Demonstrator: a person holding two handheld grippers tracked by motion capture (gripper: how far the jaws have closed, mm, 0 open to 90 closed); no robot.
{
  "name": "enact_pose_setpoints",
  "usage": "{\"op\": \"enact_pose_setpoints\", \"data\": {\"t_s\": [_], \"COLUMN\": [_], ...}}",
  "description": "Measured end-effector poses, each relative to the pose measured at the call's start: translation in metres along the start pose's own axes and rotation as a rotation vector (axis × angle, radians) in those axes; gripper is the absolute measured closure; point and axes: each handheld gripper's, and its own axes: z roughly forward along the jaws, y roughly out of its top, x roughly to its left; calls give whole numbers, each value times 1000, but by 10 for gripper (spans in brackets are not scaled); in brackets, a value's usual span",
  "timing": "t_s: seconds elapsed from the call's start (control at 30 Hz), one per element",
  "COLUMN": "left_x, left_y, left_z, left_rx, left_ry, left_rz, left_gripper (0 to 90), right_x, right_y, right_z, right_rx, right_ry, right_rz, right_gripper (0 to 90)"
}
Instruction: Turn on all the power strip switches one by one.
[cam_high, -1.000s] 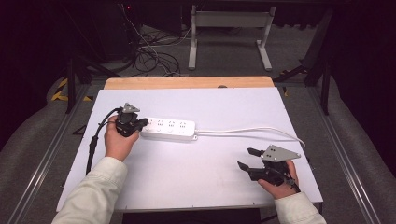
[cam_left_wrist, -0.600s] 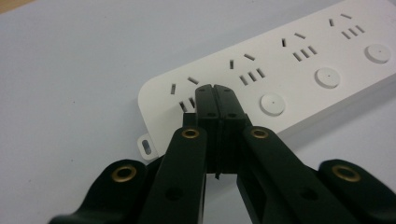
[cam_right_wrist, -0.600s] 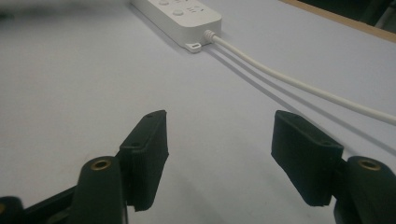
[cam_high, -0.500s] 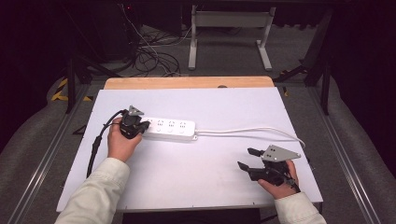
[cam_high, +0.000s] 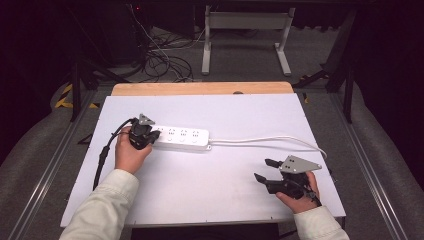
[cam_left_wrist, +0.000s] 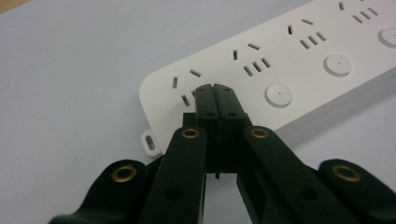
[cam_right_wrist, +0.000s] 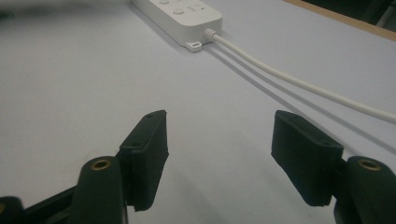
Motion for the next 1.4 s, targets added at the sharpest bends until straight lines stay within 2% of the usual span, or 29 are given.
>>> {"op": "enact_pose_setpoints", "data": {"t_s": [0.23, 0.37, 0.5, 0.67, 0.73, 0.83, 0.93, 1.2, 1.37, 1.4], "left_x": [-2, -2, -4, 0, -3, -7, -6, -3, -9, -10], "left_y": [0, -1, -1, -1, 0, 1, 1, 2, 5, 5], "left_z": [1, 2, 2, 2, 3, 3, 3, 4, 3, 1], "left_rx": [1, 4, 6, 9, 11, 21, 25, 37, 55, 44], "left_ry": [12, 12, 33, 0, 22, 47, 52, 22, 56, 64], "left_rz": [21, 9, 23, -5, 19, 34, 32, -6, 27, 32], "left_gripper": [897, 897, 898, 898, 898, 898, 898, 899, 899, 899], "right_x": [1, 1, 1, 1, 1, 1, 2, 2, 2, 1], "right_y": [0, 0, 0, 0, 0, 0, 0, -1, 0, 0], "right_z": [0, 0, 1, 1, 1, 1, 2, 2, 1, 1], "right_rx": [4, 4, 6, 10, 11, 11, 12, 14, 12, 12], "right_ry": [2, 2, 2, 3, 6, 6, 6, 4, 4, 2], "right_rz": [-1, -2, -4, -5, -5, -4, -4, -4, -2, -2], "right_gripper": [361, 360, 360, 360, 360, 360, 360, 360, 360, 360]}}
